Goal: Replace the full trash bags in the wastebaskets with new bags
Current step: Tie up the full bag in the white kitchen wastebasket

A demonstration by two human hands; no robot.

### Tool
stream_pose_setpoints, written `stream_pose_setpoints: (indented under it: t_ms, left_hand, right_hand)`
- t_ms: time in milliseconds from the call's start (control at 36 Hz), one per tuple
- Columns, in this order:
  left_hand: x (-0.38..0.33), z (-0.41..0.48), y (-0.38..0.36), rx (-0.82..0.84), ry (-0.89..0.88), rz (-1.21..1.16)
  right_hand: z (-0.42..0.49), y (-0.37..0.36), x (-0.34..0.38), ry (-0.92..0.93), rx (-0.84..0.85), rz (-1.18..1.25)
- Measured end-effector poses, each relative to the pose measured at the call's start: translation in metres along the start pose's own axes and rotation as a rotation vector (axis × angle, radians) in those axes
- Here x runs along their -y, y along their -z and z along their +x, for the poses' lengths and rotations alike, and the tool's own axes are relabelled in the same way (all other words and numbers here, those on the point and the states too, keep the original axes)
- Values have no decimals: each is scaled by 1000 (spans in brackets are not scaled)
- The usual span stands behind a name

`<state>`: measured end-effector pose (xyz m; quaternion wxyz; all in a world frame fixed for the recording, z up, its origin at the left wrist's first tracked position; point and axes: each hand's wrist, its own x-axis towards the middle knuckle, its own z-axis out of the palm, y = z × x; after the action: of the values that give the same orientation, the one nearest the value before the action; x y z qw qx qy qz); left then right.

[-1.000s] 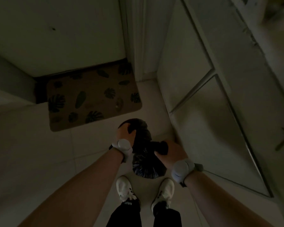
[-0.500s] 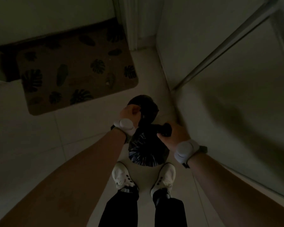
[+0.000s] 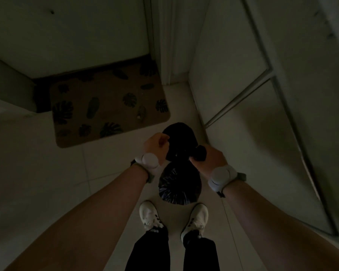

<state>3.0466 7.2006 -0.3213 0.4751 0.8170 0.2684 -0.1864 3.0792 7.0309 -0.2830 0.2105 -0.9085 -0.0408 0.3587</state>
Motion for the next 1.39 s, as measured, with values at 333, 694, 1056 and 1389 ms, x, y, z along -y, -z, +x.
stream_pose_setpoints:
  t_ms: [333,694,1056,1389]
  left_hand:
    - [-96,-98,90,-150,-151,-73]
    - [-125,-240,192,-465,-190,-86]
    - [-53,-437,176,-1024,97,-278]
    - [66,-640,126,-1501,329,-591]
  right_hand:
    - [-85,95,80,115,-143,15]
    - [-182,131,175,492,-166,22]
    - [-291,70,227,912,120,-88]
    - [-458,-75,266,1263,432,-363]
